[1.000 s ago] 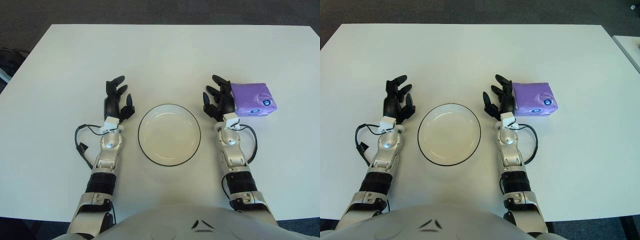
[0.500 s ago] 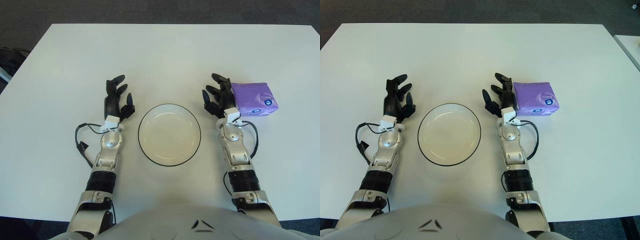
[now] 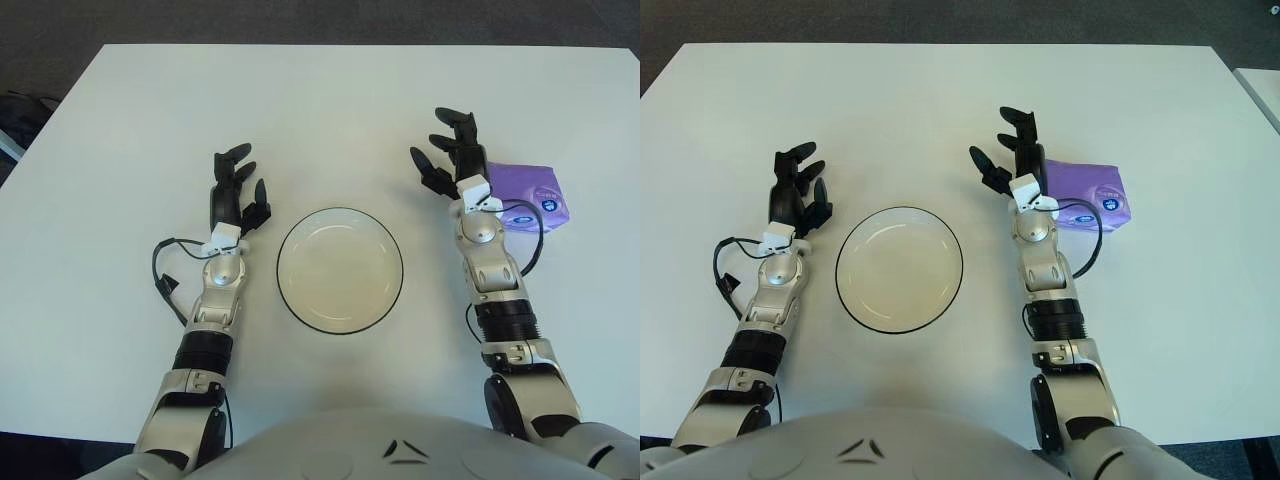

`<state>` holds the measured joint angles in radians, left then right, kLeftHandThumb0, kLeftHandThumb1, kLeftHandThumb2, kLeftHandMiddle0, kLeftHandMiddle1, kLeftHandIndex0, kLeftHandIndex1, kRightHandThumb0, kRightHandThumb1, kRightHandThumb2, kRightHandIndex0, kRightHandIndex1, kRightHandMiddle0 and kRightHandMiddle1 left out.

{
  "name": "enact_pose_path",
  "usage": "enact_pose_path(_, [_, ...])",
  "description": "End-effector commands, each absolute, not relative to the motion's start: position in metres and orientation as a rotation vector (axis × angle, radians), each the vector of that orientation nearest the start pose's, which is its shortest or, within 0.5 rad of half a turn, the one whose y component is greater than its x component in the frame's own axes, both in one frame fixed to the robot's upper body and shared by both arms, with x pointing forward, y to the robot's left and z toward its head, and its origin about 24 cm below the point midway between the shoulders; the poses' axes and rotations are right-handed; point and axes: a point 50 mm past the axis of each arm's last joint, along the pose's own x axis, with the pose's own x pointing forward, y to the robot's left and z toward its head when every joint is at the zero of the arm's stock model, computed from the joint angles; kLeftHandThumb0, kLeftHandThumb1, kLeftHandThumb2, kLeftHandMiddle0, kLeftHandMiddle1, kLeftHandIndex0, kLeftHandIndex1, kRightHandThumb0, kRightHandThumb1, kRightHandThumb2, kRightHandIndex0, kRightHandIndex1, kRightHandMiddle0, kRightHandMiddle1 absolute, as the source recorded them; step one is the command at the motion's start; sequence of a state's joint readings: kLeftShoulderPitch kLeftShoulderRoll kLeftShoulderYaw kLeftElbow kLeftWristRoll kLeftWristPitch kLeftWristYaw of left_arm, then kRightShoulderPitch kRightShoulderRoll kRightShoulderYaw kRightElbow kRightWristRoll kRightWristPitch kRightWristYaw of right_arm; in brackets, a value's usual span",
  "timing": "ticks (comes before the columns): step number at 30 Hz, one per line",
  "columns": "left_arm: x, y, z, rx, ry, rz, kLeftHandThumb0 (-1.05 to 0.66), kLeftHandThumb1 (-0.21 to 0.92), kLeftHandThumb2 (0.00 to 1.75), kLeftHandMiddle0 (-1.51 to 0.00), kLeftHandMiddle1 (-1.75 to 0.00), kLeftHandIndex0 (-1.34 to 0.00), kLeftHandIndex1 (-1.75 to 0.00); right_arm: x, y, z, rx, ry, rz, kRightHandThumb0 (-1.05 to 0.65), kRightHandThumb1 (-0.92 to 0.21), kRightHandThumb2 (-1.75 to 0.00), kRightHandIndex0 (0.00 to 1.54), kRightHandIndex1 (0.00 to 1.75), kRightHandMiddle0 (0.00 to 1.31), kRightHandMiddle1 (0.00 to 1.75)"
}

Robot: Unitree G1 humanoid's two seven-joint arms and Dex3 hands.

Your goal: Put the tissue paper into the plate.

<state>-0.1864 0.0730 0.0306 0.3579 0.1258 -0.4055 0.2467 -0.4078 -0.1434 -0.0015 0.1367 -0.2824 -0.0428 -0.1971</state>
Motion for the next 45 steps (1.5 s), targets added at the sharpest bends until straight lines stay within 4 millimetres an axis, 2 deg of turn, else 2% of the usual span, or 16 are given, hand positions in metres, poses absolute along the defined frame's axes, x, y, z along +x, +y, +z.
enact_pose_path(1, [0.254, 0.167, -0.009, 0.179, -0.017, 0.193, -0.61, 0.92, 0.79, -0.29, -0.66, 0.0, -0.93, 0.326, -0.165, 0.143, -0.454, -0.376, -0.174, -0.64, -0.92, -0.45, 0.29, 0.61, 0.0, 0.74])
enact_pose_path(14, [0.255, 0.164, -0.006, 0.162, -0.024, 0.183, -0.63, 0.92, 0.78, -0.29, -0.66, 0.0, -0.95, 0.33, -0.197, 0.191, -0.649, -0.514, -0.21, -0.7, -0.92, -0.47, 0.27, 0.6, 0.0, 0.72])
enact_pose_path(21, [0.255, 0.165, -0.008, 0.174, -0.014, 0.18, -0.64, 0.92, 0.78, -0.28, -0.66, 0.0, -0.95, 0.329, -0.207, 0.215, -0.771, -0.56, -0.216, -0.71, -0.92, -0.45, 0.25, 0.51, 0.0, 0.7])
enact_pose_path(27, [0.256, 0.164, -0.008, 0.181, -0.013, 0.174, -0.65, 0.92, 0.77, -0.28, -0.66, 0.0, -0.93, 0.329, -0.213, 0.226, -0.834, -0.588, -0.218, -0.73, -0.92, -0.44, 0.25, 0.45, 0.0, 0.73])
enact_pose_path(34, [0.257, 0.162, -0.008, 0.182, -0.019, 0.169, -0.66, 0.92, 0.77, -0.28, -0.67, 0.0, -0.94, 0.315, -0.228, 0.25, -0.937, -0.601, -0.213, -0.76, -0.92, -0.46, 0.27, 0.34, 0.0, 0.78])
enact_pose_path(37, [0.259, 0.162, -0.009, 0.176, -0.013, 0.162, -0.66, 0.92, 0.77, -0.28, -0.67, 0.0, -0.93, 0.299, -0.222, 0.275, -1.026, -0.611, -0.177, -0.77, -0.92, -0.48, 0.25, 0.3, 0.0, 0.82])
enact_pose_path(42, [0.26, 0.163, -0.01, 0.18, -0.009, 0.157, -0.67, 0.92, 0.77, -0.27, -0.66, 0.0, -0.93, 0.293, -0.224, 0.284, -1.138, -0.553, -0.125, -0.79, -0.92, -0.5, 0.23, 0.27, 0.0, 0.85])
enact_pose_path(45, [0.26, 0.163, -0.009, 0.191, -0.013, 0.153, -0.67, 0.92, 0.78, -0.27, -0.66, 0.0, -0.93, 0.291, -0.232, 0.291, -1.266, -0.487, -0.086, -0.82, -0.92, -0.51, 0.22, 0.25, 0.0, 0.82])
